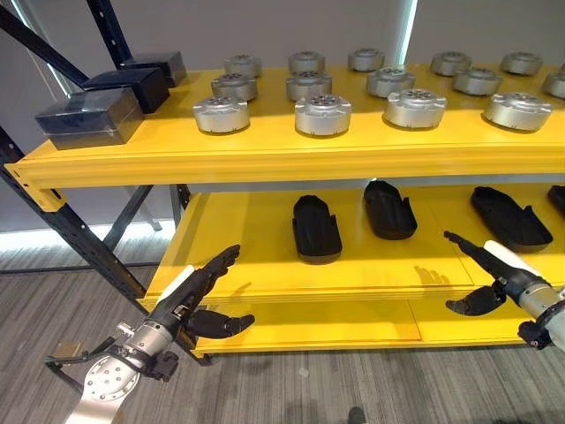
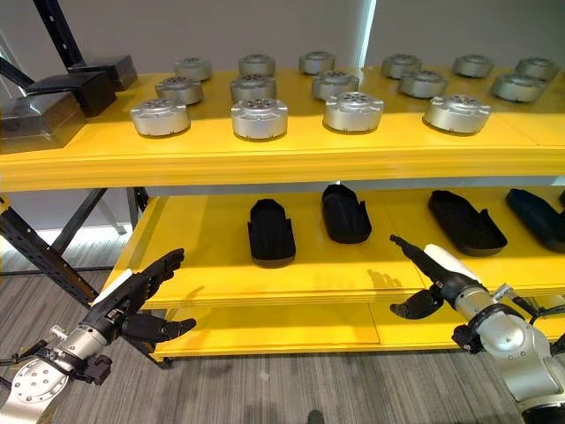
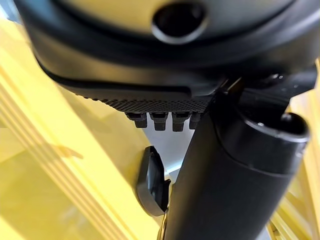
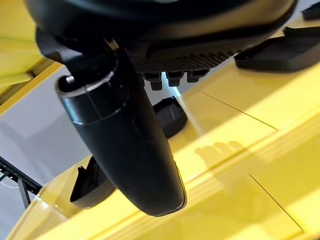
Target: Move parts from the plastic box to the shelf.
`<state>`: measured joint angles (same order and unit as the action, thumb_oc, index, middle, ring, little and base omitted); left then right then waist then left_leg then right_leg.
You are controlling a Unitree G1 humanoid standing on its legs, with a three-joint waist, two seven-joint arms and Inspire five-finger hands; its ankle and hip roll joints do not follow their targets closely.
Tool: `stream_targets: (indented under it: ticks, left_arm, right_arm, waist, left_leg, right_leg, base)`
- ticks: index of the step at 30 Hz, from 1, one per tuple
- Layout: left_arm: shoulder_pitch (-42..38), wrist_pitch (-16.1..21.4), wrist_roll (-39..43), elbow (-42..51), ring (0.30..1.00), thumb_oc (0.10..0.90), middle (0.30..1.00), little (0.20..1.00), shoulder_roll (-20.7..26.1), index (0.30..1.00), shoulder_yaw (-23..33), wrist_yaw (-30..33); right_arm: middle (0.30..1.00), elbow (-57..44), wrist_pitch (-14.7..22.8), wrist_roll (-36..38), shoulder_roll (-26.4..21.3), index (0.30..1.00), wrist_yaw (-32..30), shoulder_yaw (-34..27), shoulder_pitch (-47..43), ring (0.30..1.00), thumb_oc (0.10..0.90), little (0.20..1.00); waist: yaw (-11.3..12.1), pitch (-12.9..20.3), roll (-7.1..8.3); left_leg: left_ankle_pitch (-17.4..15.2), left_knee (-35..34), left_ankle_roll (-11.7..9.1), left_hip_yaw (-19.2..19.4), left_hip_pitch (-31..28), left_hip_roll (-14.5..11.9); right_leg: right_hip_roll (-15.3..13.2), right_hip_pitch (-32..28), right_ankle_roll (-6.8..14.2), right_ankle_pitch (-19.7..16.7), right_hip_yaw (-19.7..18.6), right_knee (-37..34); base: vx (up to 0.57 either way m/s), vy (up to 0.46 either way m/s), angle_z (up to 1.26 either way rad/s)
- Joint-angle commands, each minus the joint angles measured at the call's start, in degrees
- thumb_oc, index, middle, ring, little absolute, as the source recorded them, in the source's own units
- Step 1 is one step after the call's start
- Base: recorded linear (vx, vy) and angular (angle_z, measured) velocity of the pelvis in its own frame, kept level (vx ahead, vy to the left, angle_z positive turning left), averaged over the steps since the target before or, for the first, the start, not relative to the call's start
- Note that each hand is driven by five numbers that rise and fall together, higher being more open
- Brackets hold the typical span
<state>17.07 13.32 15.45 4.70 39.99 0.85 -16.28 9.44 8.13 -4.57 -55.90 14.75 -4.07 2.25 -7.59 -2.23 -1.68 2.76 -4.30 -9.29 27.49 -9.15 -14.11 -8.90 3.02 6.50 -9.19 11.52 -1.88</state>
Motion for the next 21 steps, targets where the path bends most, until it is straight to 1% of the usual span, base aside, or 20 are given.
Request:
stream_targets:
  ticks: [1, 3, 11, 21]
  left_arm:
    - [-3.46, 3.92, 3.4, 6.91, 1.0, 0.9, 1.0, 1.0, 2.38, 1.0, 5.37, 0.08]
    - [-2.46, 3.89, 3.15, 6.91, 1.0, 0.9, 1.0, 1.0, 1.97, 1.0, 5.85, -0.25]
    - [-1.24, 3.47, 2.14, 6.57, 1.0, 0.9, 1.0, 1.0, 0.92, 1.0, 6.78, -0.5]
    - [-0.67, 3.01, 1.99, 6.25, 1.0, 0.9, 1.0, 1.0, 0.3, 1.0, 6.25, -0.62]
  right_arm:
    - [1.0, -1.26, 2.92, -1.69, -4.52, 1.0, -2.85, -0.5, -9.75, 1.0, 0.9, 1.0]
    - [1.0, -1.31, 3.06, -2.36, -5.35, 1.0, -2.83, 0.38, -11.99, 1.0, 0.9, 1.0]
    - [1.0, -2.3, 2.96, -4.14, -6.88, 1.0, -1.57, 2.76, -16.14, 1.0, 0.9, 1.0]
    - [1.0, -0.79, 2.74, -4.99, -8.34, 1.0, -0.57, 8.93, -23.34, 1.0, 0.9, 1.0]
  waist:
    - [0.39, 2.86, 2.04]
    - [0.46, 2.86, 2.0]
    - [0.52, 2.47, 2.14]
    - [0.69, 1.52, 2.43]
  left_leg:
    - [6.49, -0.56, -1.2, -2.65, 2.02, -6.0]
    - [6.46, -0.57, -1.18, -2.49, 2.0, -6.05]
    - [6.45, -0.5, -1.16, -2.17, 2.11, -6.11]
    - [6.69, -0.48, -1.2, -2.18, 2.86, -6.37]
  right_leg:
    - [-2.55, 0.21, 2.74, 4.23, -4.31, 6.29]
    - [-2.47, 0.43, 2.65, 4.13, -4.41, 6.26]
    - [-2.47, 1.17, 2.57, 4.08, -4.55, 6.66]
    - [-2.18, 2.67, 2.27, 4.23, -4.99, 7.61]
  base:
    - [0.0, 0.0, 0.0]
    - [0.0, 0.0, 0.0]
    - [0.0, 0.0, 0.0]
    - [0.0, 0.0, 0.0]
